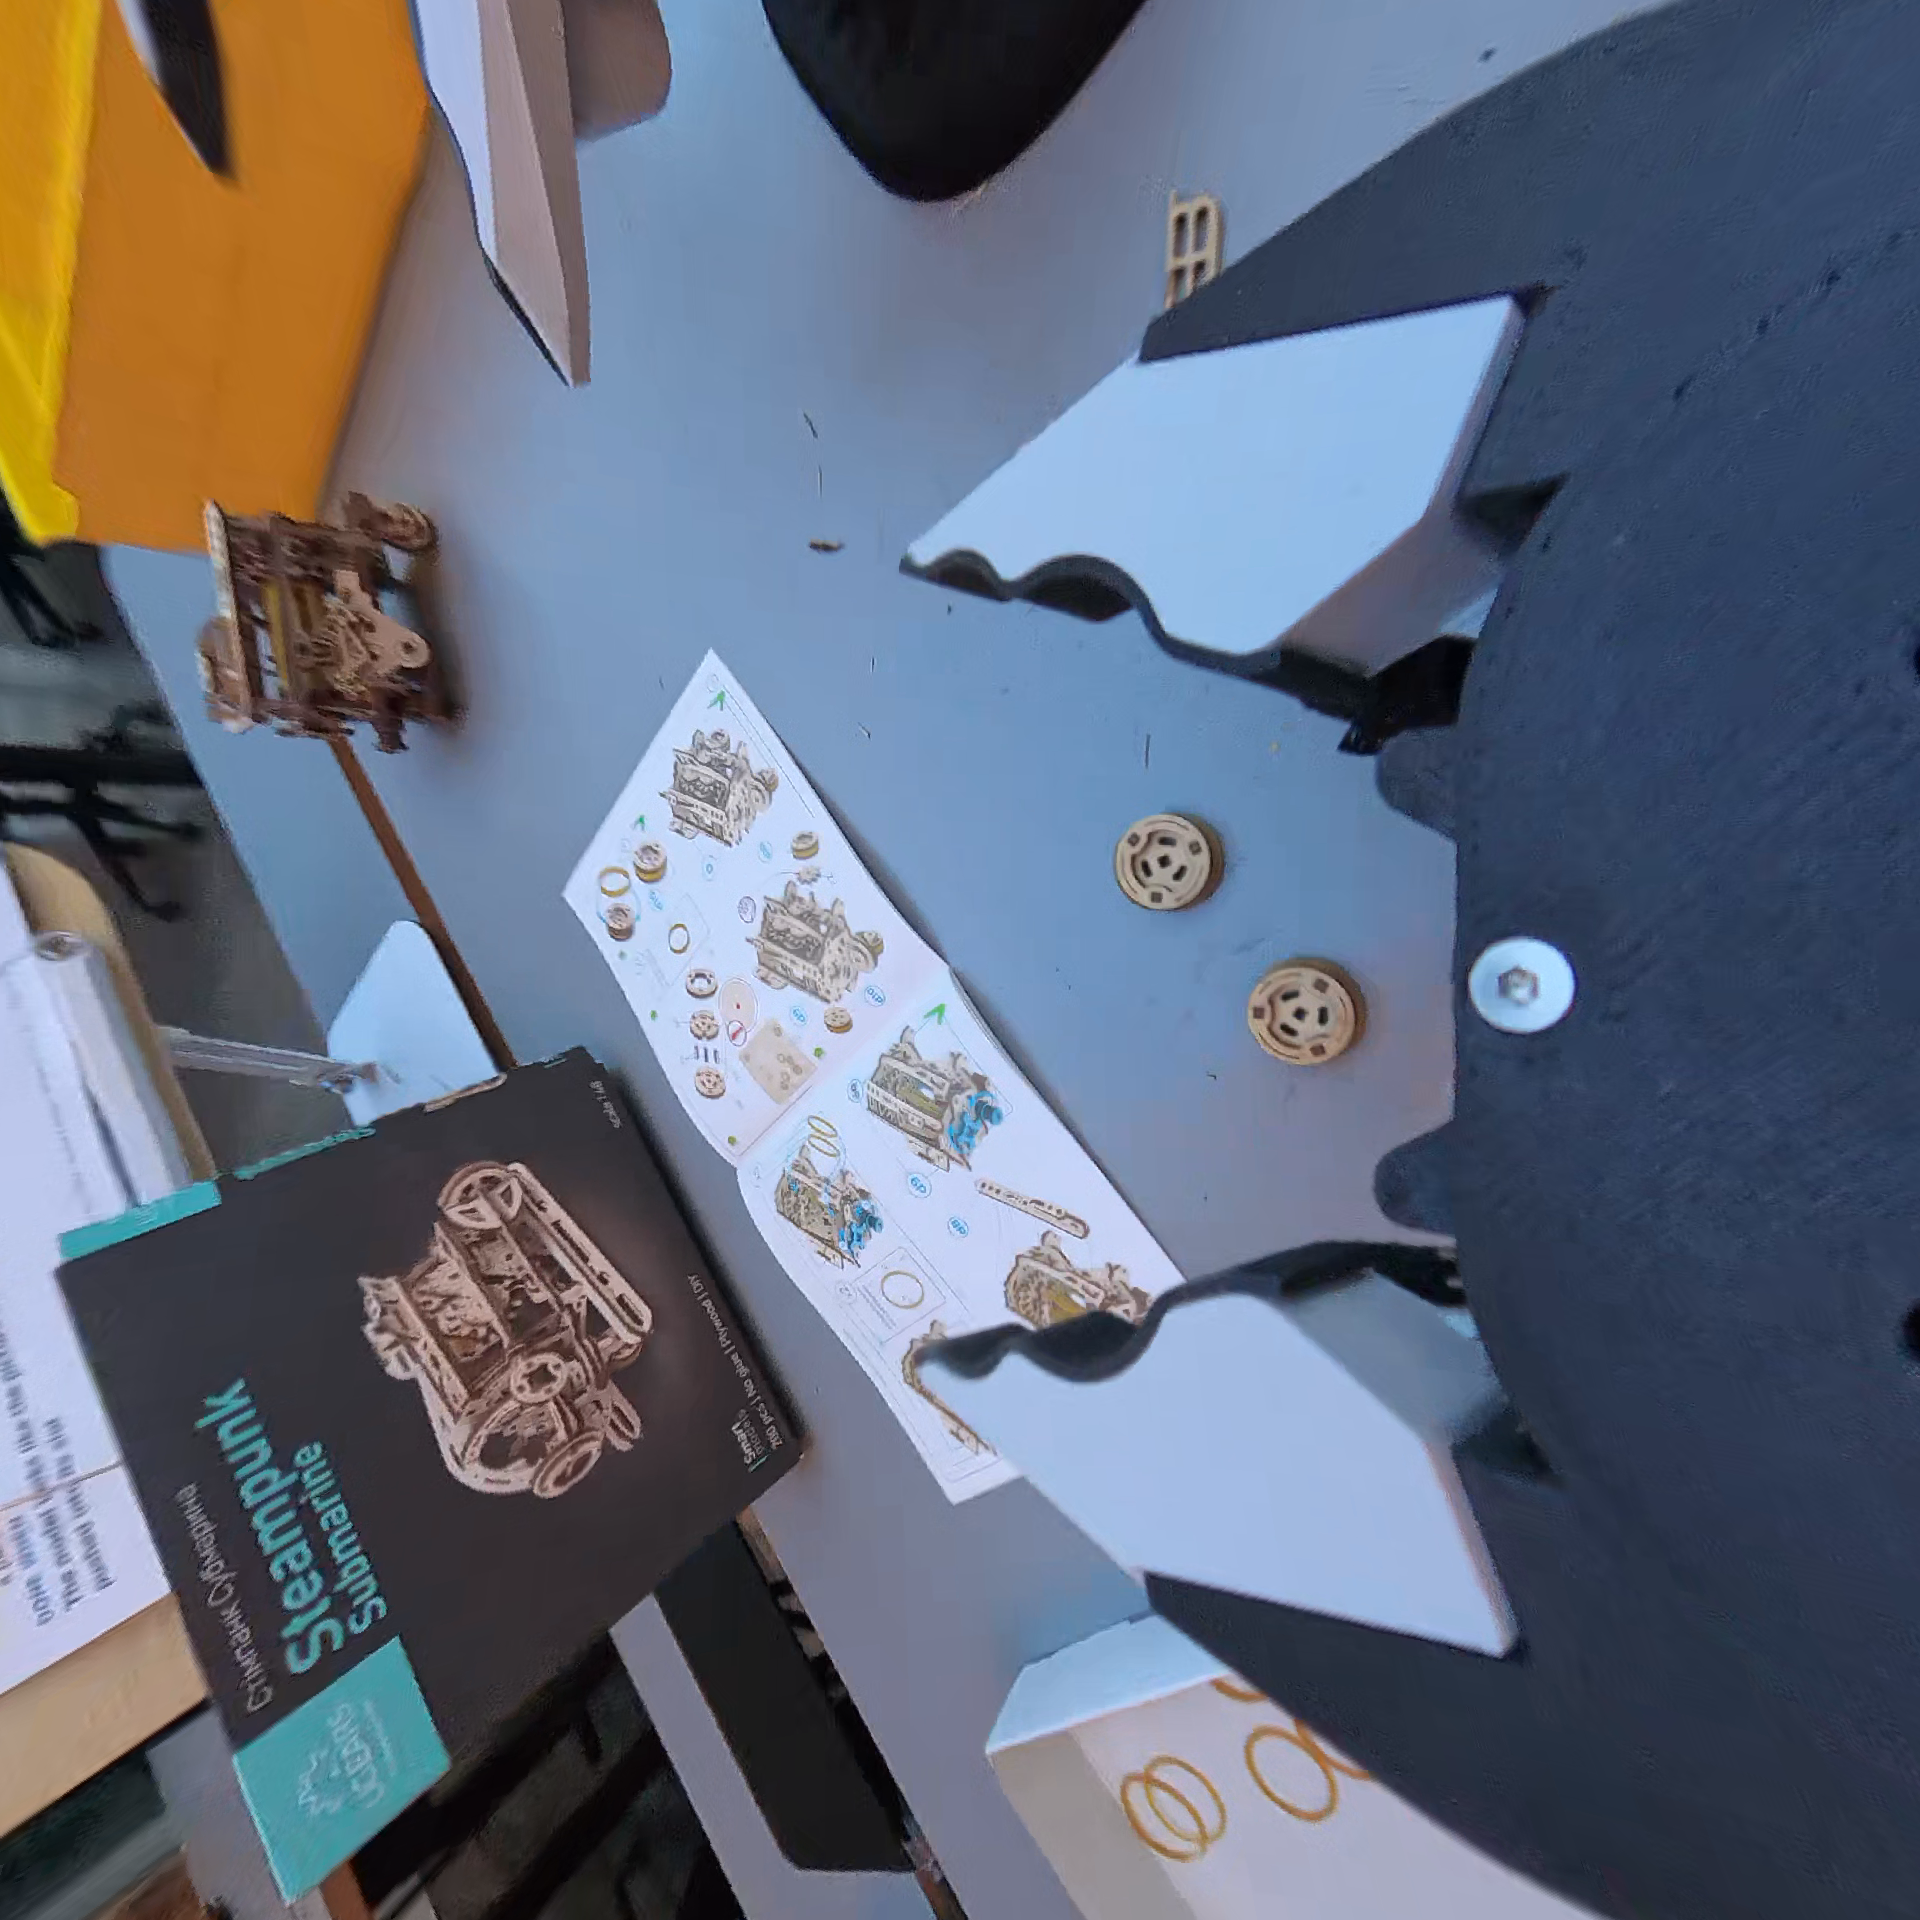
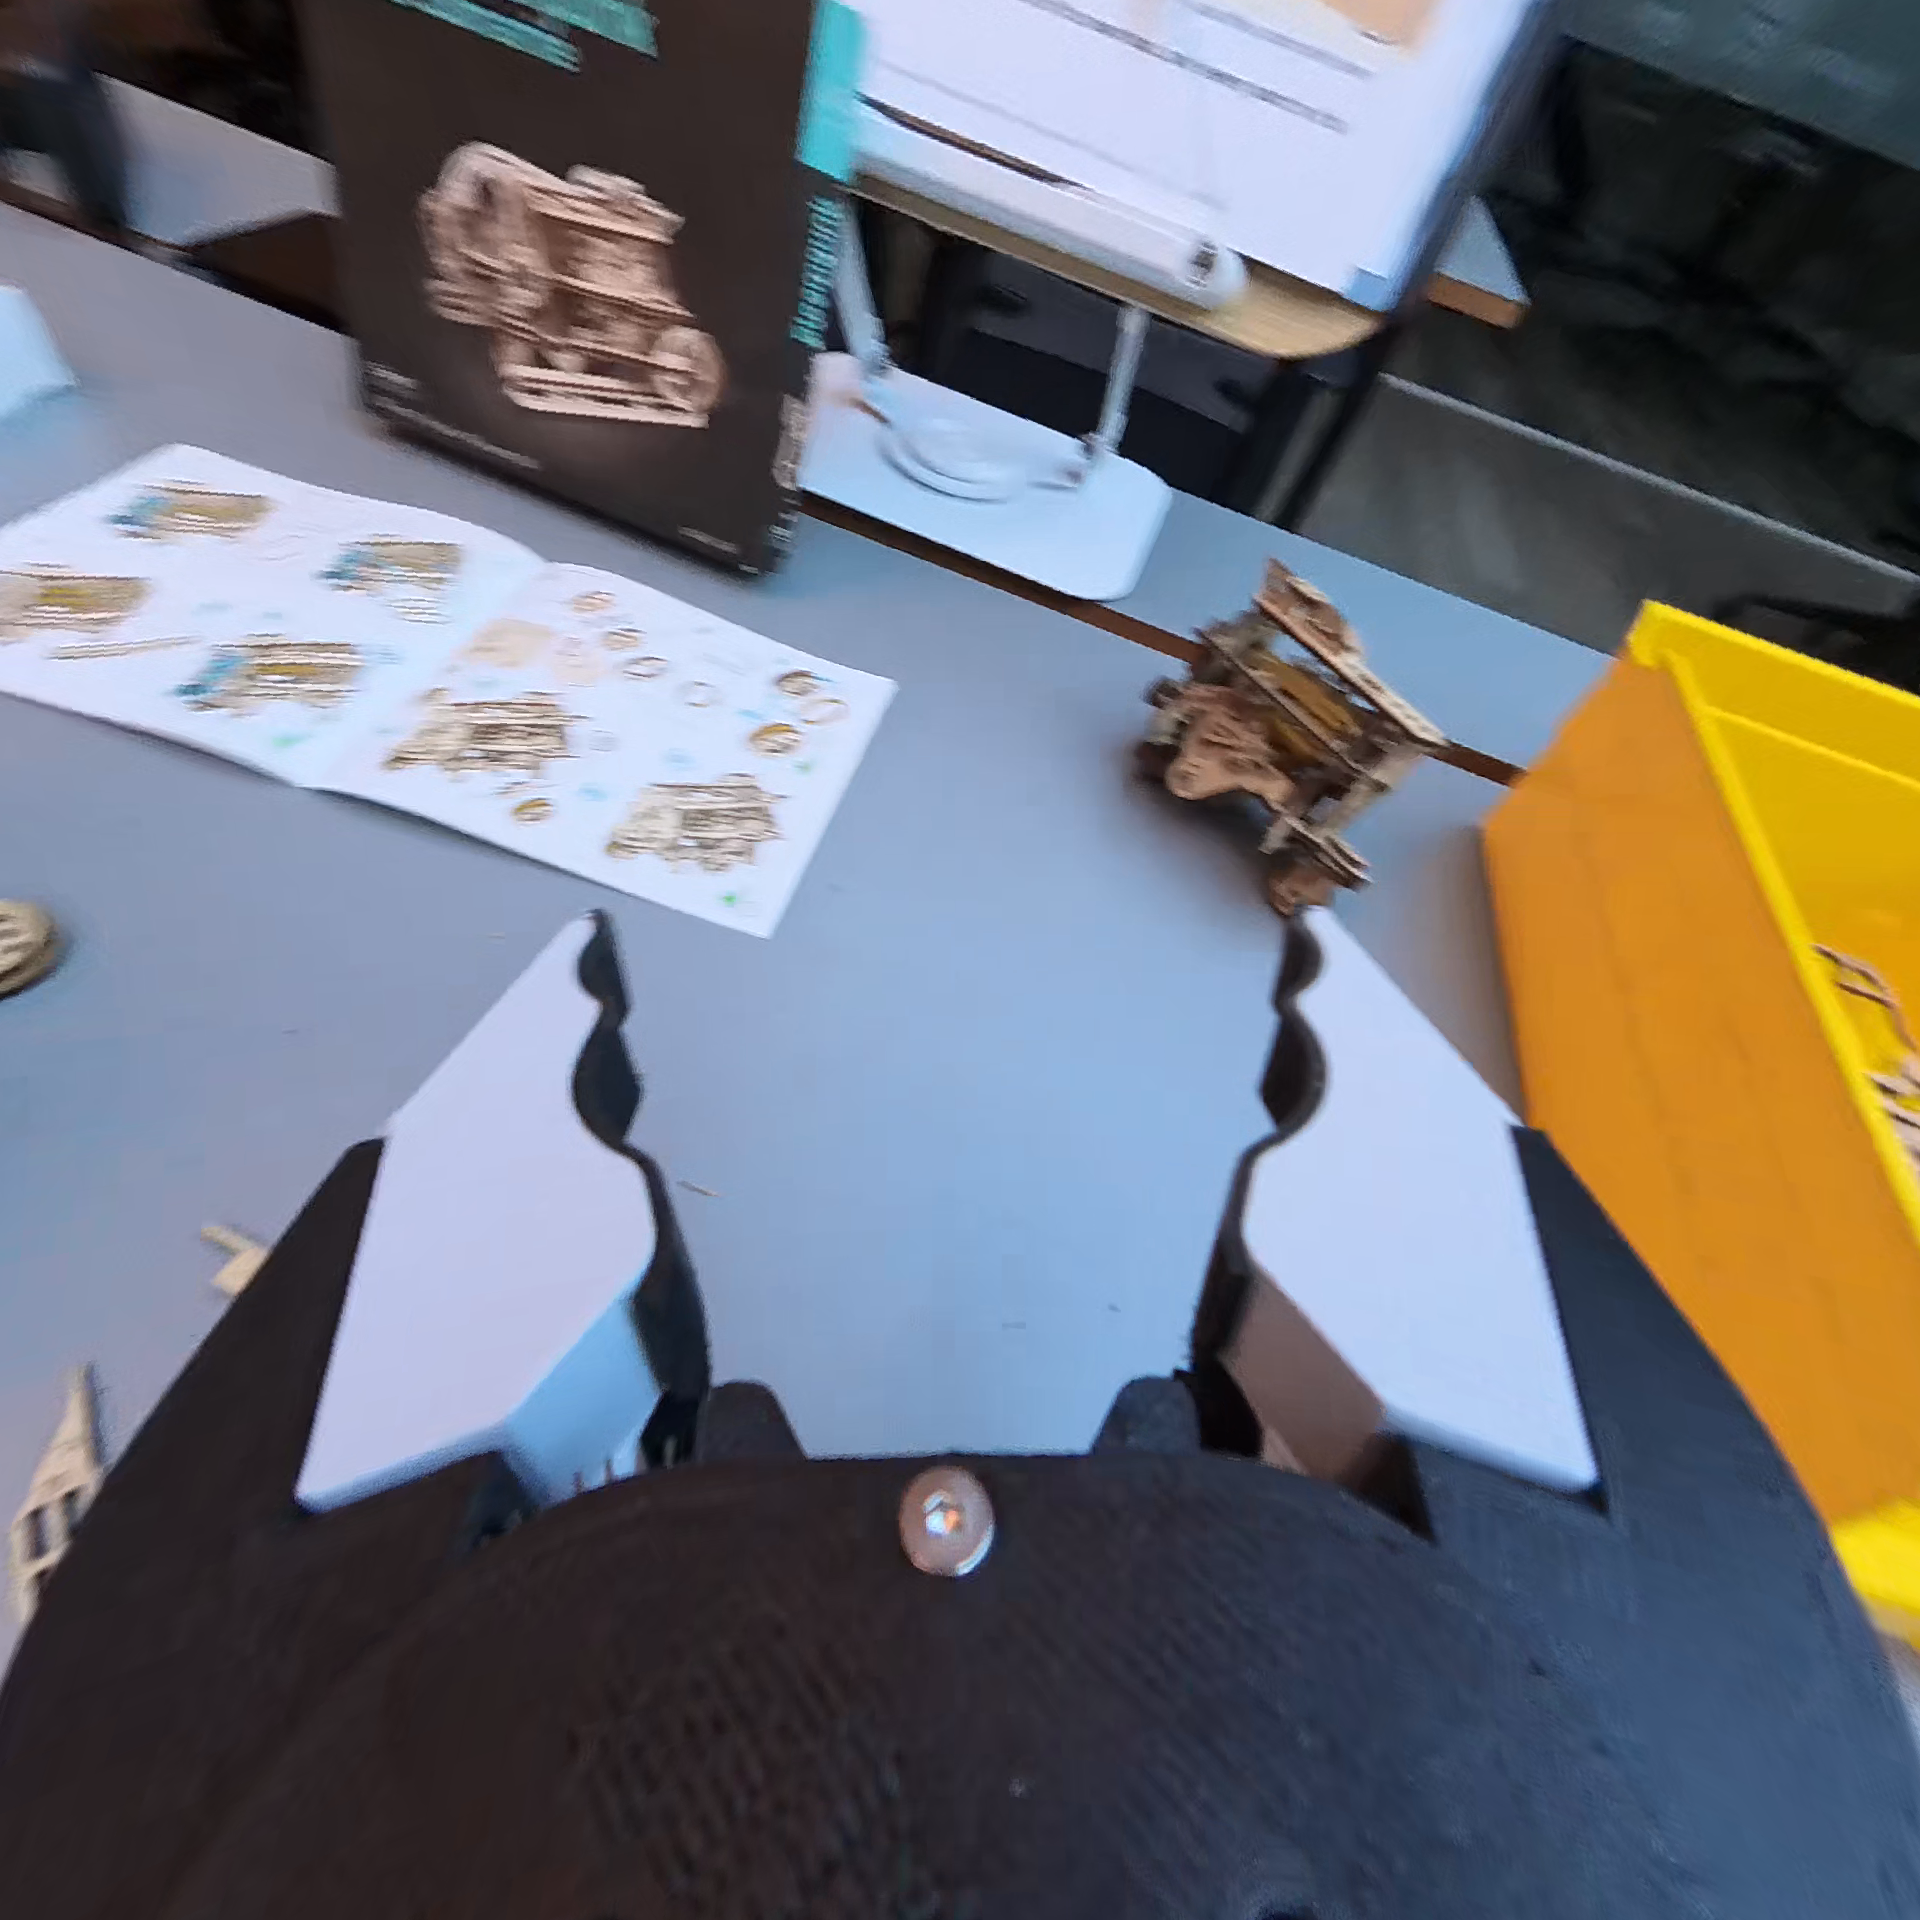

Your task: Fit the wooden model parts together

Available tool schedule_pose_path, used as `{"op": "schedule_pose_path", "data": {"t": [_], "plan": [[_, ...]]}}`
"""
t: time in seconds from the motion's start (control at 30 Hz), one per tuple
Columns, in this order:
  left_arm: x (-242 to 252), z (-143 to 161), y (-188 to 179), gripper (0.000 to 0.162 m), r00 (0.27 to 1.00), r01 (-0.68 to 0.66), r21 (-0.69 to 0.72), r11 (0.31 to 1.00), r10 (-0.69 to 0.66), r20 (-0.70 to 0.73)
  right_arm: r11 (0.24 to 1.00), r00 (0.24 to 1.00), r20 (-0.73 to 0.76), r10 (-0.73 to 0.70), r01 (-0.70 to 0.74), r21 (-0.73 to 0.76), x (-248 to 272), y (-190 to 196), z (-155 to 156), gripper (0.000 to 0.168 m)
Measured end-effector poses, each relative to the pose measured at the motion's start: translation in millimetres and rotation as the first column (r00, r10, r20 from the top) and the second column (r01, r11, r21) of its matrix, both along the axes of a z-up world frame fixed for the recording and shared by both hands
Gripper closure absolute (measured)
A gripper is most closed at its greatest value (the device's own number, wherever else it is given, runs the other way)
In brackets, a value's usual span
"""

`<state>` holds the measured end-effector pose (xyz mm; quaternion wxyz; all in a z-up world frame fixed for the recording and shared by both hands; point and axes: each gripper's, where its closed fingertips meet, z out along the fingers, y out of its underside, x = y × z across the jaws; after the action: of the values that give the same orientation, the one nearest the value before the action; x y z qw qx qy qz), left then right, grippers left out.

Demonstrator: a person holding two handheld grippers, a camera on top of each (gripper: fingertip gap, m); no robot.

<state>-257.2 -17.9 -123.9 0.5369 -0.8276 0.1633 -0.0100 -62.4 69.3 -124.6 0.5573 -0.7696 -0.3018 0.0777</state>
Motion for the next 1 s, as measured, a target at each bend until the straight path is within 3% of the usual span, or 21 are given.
{"op": "schedule_pose_path", "data": {"t": [0.03,0.17,0.33,0.47,0.77,1.0], "plan": [[9.3,-3.1,7.6,0.019,0.998,-0.043,-0.028,0.999,0.042,-0.046,0.999,0.999,0.022,-0.033,0.033,0.0,4.9,2.8,0.1,0.037],[39.9,-6.1,34.5,0.022,0.984,-0.165,-0.004,0.986,0.164,-0.073,0.993,0.989,0.115,-0.089,0.097,-0.063,8.3,2.1,-18.2,0.02],[51.8,-21.3,42.3,0.024,0.968,-0.247,-0.001,0.969,0.246,-0.056,0.978,0.992,0.09,-0.086,0.101,-0.18,6.7,-3.4,-36.1,0.018],[59.3,-34.3,43.7,0.026,0.967,-0.254,-0.051,0.966,0.254,-0.011,0.973,0.994,0.055,-0.099,0.109,-0.203,8.0,4.1,-37.7,0.019],[79.6,-96.3,56.6,0.02,0.959,-0.245,-0.319,0.915,0.277,0.059,0.862,0.984,0.147,-0.106,0.164,-0.479,12.4,19.0,-110.9,0.017],[82.1,-109.8,64.5,0.017,0.961,-0.244,-0.334,0.91,0.272,0.041,0.853,0.987,0.117,-0.108,0.152,-0.499,13.6,22.9,-112.7,0.016]]}}
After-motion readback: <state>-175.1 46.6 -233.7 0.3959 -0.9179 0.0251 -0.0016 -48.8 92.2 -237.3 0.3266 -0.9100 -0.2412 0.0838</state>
